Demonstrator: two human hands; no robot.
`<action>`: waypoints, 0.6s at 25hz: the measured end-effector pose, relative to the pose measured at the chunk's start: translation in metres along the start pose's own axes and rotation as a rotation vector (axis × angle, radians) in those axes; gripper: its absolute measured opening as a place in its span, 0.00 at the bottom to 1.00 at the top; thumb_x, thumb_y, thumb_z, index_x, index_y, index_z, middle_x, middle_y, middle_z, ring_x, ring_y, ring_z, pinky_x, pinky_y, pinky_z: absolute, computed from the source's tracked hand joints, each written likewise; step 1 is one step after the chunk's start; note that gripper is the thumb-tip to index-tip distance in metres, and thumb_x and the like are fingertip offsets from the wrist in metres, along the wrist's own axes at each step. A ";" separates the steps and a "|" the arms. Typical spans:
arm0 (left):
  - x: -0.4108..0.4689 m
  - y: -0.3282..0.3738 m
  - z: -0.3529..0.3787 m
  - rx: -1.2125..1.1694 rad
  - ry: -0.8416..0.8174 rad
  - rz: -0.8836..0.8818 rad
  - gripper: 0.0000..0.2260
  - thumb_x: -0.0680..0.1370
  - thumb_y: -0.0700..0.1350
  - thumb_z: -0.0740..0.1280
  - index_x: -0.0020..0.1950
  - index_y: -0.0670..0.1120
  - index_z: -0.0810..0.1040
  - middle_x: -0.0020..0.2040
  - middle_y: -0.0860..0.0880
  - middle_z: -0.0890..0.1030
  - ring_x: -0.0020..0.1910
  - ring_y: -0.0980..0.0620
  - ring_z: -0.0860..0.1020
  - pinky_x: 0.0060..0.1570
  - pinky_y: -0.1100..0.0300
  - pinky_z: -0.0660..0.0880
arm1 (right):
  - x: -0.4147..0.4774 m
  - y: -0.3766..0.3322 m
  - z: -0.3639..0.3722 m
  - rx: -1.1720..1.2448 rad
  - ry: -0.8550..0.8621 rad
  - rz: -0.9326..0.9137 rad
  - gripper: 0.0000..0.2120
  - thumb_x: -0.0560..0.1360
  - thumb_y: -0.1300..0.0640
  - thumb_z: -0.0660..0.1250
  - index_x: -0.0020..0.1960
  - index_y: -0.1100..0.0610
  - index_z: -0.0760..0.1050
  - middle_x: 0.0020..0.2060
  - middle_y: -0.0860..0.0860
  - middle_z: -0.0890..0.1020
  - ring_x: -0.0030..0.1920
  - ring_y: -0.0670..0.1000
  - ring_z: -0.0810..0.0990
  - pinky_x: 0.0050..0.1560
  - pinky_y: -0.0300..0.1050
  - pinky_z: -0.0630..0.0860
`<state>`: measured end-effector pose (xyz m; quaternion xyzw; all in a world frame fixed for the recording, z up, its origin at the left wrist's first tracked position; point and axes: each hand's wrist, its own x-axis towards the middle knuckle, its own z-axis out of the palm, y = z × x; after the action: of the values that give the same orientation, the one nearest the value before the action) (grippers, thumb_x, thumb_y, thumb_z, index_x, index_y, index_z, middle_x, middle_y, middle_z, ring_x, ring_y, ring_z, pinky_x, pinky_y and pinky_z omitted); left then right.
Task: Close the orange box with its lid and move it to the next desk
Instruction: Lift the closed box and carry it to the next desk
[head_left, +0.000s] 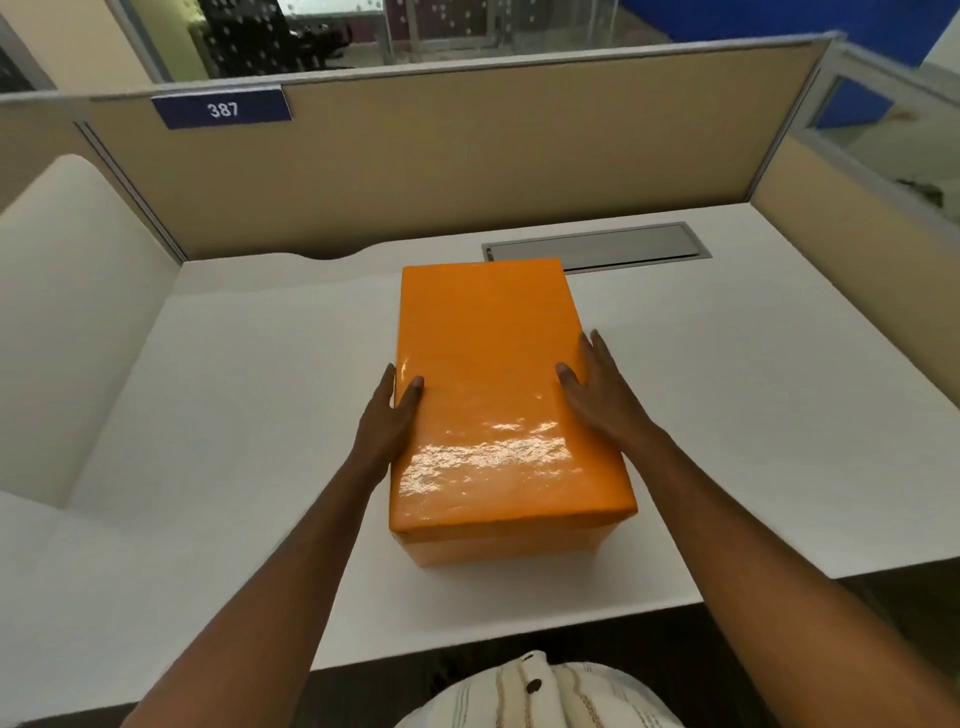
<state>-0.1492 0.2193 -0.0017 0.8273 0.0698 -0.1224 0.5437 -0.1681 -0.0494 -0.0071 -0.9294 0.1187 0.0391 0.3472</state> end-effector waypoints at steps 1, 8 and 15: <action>0.000 -0.003 0.002 -0.026 -0.024 0.016 0.29 0.78 0.63 0.56 0.77 0.56 0.55 0.74 0.47 0.68 0.66 0.42 0.74 0.63 0.41 0.72 | 0.004 0.000 0.003 -0.008 -0.011 -0.017 0.34 0.78 0.41 0.51 0.77 0.52 0.41 0.78 0.50 0.45 0.76 0.57 0.53 0.71 0.58 0.58; 0.001 -0.008 0.004 -0.127 -0.053 0.001 0.20 0.77 0.63 0.58 0.70 0.64 0.65 0.57 0.57 0.79 0.51 0.56 0.82 0.41 0.61 0.78 | 0.008 0.009 0.014 0.015 0.030 -0.048 0.35 0.78 0.41 0.52 0.77 0.53 0.41 0.78 0.50 0.47 0.73 0.58 0.61 0.65 0.56 0.67; 0.003 -0.010 0.008 -0.089 0.040 -0.038 0.24 0.76 0.65 0.58 0.72 0.62 0.65 0.64 0.48 0.79 0.52 0.49 0.81 0.53 0.49 0.78 | 0.006 0.008 0.010 0.084 0.038 -0.068 0.34 0.78 0.42 0.53 0.77 0.53 0.43 0.78 0.50 0.48 0.73 0.57 0.62 0.65 0.53 0.68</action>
<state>-0.1497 0.2158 -0.0146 0.8032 0.1018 -0.1127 0.5761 -0.1638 -0.0502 -0.0205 -0.9181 0.0952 0.0044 0.3847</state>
